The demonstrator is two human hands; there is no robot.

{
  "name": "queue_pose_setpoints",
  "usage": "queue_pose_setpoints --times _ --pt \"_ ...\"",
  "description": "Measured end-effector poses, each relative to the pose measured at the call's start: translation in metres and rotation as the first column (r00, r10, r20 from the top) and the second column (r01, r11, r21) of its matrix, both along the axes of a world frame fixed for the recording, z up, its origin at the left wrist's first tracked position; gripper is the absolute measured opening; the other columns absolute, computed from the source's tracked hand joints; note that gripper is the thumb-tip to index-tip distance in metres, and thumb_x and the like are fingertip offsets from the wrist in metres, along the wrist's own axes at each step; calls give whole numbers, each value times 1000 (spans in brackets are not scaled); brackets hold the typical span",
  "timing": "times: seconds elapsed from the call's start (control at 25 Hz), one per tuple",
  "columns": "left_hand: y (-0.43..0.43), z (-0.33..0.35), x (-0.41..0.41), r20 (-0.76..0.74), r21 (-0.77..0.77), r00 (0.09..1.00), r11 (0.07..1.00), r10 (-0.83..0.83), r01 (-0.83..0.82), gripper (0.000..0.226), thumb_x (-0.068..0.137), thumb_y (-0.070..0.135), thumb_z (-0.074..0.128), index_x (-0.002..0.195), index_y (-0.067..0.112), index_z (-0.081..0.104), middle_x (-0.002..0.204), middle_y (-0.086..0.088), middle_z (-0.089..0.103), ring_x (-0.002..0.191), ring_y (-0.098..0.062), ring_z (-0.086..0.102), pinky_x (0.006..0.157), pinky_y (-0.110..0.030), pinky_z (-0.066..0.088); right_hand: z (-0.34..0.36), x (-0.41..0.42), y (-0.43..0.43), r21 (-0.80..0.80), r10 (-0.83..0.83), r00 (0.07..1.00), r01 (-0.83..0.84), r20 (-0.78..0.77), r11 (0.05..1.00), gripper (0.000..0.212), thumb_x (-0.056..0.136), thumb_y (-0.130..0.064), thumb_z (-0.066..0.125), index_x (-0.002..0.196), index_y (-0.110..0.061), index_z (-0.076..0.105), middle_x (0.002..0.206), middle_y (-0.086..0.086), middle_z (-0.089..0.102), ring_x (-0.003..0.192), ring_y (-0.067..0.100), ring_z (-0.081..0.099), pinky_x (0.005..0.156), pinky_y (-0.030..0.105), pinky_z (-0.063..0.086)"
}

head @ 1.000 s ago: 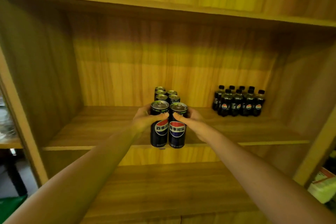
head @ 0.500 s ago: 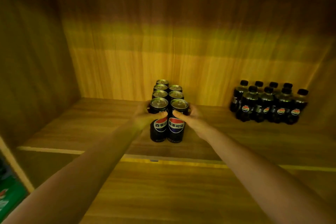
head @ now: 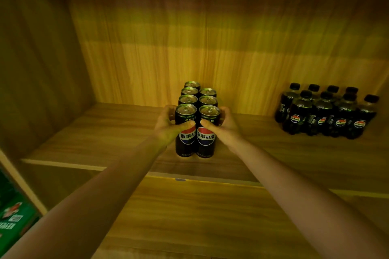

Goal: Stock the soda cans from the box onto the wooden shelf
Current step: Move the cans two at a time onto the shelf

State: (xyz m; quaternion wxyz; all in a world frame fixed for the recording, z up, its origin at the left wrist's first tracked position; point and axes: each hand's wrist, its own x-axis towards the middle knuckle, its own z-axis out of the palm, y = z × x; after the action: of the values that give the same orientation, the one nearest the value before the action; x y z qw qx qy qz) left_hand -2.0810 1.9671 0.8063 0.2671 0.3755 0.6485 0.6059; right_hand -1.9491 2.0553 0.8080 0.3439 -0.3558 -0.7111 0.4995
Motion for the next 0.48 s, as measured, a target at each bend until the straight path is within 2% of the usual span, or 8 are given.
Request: queue_pose_setpoints --times 0.08,0.16,0.36,0.48 --pt "1 -1 0 -1 8 1000 1000 3 -3 48 72 5 73 107 16 43 89 12 51 79 2 49 62 -16 42 1 -1 1 17 -8 1000 7 19 1000 60 74 -19 73 124 -11 39 132 9 52 113 17 49 89 28 41" --pt "-1 1 3 3 10 1000 1000 6 -6 50 73 4 72 112 16 43 91 10 52 79 -1 50 61 -15 41 1 -1 1 6 -2 1000 2 23 1000 62 75 -20 72 126 -12 37 134 10 50 119 21 49 89 28 41" --pt "-1 3 3 -19 -35 1000 999 -5 5 61 73 8 73 125 8 40 114 -4 53 102 -15 50 66 -18 43 0 -1 -1 -17 -4 999 5 42 1000 66 76 -25 71 130 -14 33 138 9 47 123 23 47 88 27 39" --pt "-5 6 0 -77 -88 997 996 -8 1 71 72 16 75 131 12 34 130 -11 50 119 -22 48 83 -28 44 8 3 -5 -37 -10 997 12 76 999 69 76 -28 71 131 -13 32 139 9 46 124 24 46 88 27 38"
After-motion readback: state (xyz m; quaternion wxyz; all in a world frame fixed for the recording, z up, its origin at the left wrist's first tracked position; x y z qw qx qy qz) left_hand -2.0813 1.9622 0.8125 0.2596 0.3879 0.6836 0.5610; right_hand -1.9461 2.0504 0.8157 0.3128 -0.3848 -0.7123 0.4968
